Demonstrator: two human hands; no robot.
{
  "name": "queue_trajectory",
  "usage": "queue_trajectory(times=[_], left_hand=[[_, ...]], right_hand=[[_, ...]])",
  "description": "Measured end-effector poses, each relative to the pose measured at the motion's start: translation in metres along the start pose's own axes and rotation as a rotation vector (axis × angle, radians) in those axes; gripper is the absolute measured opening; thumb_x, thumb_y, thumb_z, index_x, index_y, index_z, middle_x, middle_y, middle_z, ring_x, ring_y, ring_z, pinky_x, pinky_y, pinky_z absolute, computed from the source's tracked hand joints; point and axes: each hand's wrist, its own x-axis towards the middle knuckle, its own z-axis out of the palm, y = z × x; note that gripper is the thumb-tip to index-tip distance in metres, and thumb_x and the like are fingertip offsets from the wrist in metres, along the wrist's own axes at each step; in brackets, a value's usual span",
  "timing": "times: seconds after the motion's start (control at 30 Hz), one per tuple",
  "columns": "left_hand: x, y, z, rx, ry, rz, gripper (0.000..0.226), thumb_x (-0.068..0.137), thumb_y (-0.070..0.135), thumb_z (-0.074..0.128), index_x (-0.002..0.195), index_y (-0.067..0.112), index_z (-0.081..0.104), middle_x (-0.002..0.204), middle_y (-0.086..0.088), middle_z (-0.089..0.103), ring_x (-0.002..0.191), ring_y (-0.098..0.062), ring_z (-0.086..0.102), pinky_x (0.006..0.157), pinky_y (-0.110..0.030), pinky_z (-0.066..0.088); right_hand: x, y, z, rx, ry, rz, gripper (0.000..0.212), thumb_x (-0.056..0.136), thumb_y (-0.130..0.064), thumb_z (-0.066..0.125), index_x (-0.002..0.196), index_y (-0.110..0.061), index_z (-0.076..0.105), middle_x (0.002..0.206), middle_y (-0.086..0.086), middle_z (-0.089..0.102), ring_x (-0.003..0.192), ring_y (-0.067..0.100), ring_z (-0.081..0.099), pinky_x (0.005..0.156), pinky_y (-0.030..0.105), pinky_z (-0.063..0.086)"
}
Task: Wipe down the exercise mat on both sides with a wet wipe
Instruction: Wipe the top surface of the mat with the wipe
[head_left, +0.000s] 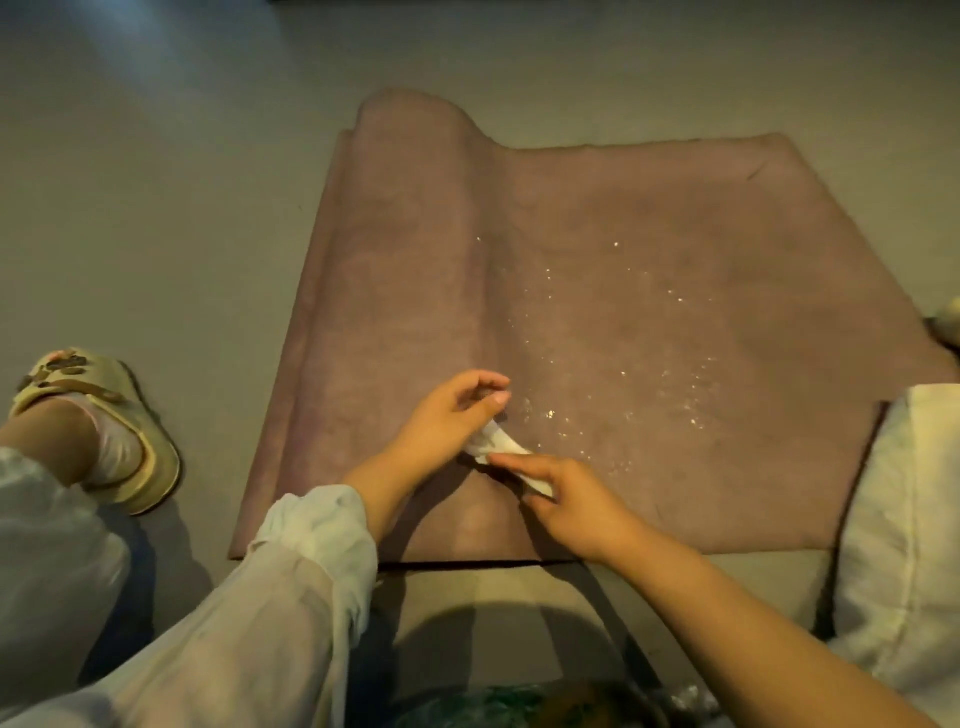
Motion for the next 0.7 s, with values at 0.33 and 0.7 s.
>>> queue_trajectory(times=[0.33,0.7], left_hand=[[0.021,0.032,0.029,0.467,-0.361,-0.065,0.033,0.078,0.009,0.074,0.108,0.004,0.063,0.092,-0.006,0.065,0.081,-0.012,0.058,0.08,-0.026,0.05],[0.023,0.055,0.051,0.519,-0.254,-0.009,0.022,0.086,0.009,0.066,0.07,0.015,0.051,0.062,-0.006,0.057,0.043,-0.007,0.057,0.049,-0.025,0.052]], right_hand=[[-0.002,-0.001,-0.047,0.186,0.216,0.118,0.046,0.078,0.017,0.055,0.097,-0.026,0.058,0.086,0.004,0.067,0.078,0.01,0.059,0.061,0.01,0.042],[-0.004,-0.032,-0.073,0.27,0.574,0.338,0.018,0.084,0.004,0.052,0.092,-0.012,0.055,0.086,0.004,0.056,0.078,0.017,0.052,0.064,0.023,0.044]])
